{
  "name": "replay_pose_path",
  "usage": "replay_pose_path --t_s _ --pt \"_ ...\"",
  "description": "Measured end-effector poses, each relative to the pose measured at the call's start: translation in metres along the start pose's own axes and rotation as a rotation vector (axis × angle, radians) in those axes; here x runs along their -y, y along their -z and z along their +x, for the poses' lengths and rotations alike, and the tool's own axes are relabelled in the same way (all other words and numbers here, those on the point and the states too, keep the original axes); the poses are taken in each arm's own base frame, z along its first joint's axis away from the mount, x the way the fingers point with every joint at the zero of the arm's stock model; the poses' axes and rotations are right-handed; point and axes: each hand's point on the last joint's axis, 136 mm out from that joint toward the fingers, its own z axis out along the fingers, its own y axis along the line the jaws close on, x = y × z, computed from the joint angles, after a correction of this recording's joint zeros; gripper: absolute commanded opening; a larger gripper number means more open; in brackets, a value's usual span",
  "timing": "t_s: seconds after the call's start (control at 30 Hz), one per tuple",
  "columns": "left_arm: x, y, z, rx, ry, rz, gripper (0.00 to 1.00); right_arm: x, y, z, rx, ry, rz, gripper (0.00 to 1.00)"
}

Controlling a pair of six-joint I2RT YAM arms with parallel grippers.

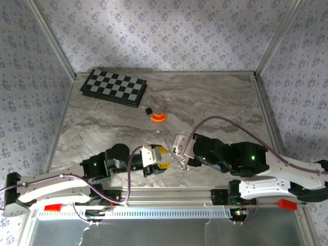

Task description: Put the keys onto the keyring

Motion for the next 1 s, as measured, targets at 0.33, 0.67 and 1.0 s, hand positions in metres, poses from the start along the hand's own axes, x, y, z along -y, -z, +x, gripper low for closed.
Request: replay_pose_path --t_s 0.33,0.67,1.0 --pt "-0.008 0.015 -0.009 0.052 0.028 -0.049 0.88 0.002 -0.012 0.010 -0.079 0.029 0.020 0.00" --pt "-0.014 0.030 0.008 0.052 0.055 -0.101 1.00 0.026 -0.026 0.029 -0.159 -0.056 0.059 0.00" --pt "-0.028 0.048 0.005 0.097 0.075 -0.190 0.99 0.038 -0.049 0.051 -0.256 -0.127 0.047 0.00"
